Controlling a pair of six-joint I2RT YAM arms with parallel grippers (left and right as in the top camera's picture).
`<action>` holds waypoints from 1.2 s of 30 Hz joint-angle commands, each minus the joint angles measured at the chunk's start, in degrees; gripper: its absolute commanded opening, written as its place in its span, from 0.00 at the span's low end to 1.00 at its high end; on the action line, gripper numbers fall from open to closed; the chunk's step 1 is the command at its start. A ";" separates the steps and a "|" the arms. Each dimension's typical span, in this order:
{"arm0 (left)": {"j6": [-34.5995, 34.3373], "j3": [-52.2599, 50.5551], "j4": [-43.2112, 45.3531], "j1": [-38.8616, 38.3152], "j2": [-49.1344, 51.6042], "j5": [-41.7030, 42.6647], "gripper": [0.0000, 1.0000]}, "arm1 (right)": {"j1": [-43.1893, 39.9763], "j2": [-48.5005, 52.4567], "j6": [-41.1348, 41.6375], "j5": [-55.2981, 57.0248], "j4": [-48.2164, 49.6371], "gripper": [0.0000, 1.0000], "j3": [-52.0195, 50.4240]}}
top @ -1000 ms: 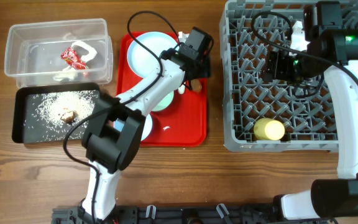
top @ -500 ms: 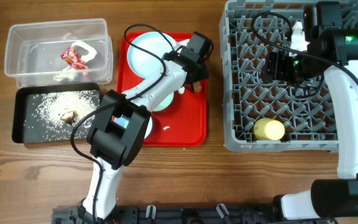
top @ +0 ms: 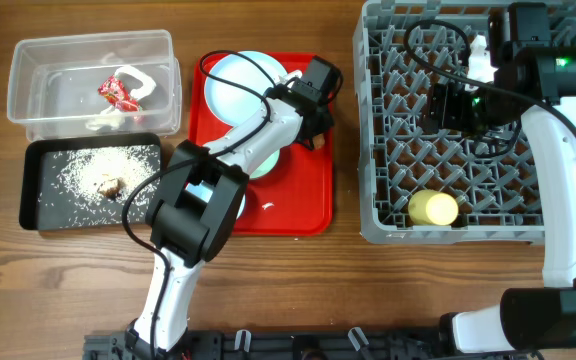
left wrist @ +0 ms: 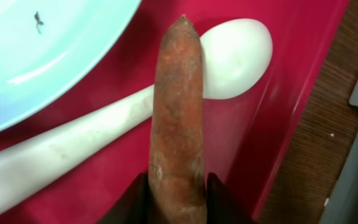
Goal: Sort waste into correct bins and load items into the dishwasher rack
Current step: 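Reach the left gripper to the red tray and grasp the carrot, then carry the carrot with the left gripper and drop it on the black tray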
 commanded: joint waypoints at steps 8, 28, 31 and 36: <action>1.99 0.59 -0.66 0.68 -1.27 0.39 0.09 | 0.17 0.24 -0.81 -0.92 -0.04 0.82 0.72; 13.73 1.70 -14.88 11.10 -28.06 -0.94 0.10 | 0.17 0.22 -0.74 -0.96 0.11 0.82 0.72; 11.87 1.70 -19.78 17.18 -30.42 -0.96 0.10 | 0.17 0.22 -0.74 -0.96 0.13 0.82 0.72; 6.84 1.68 -27.87 29.51 -31.12 -0.96 0.05 | 0.17 0.24 -0.59 -0.94 0.35 0.82 0.72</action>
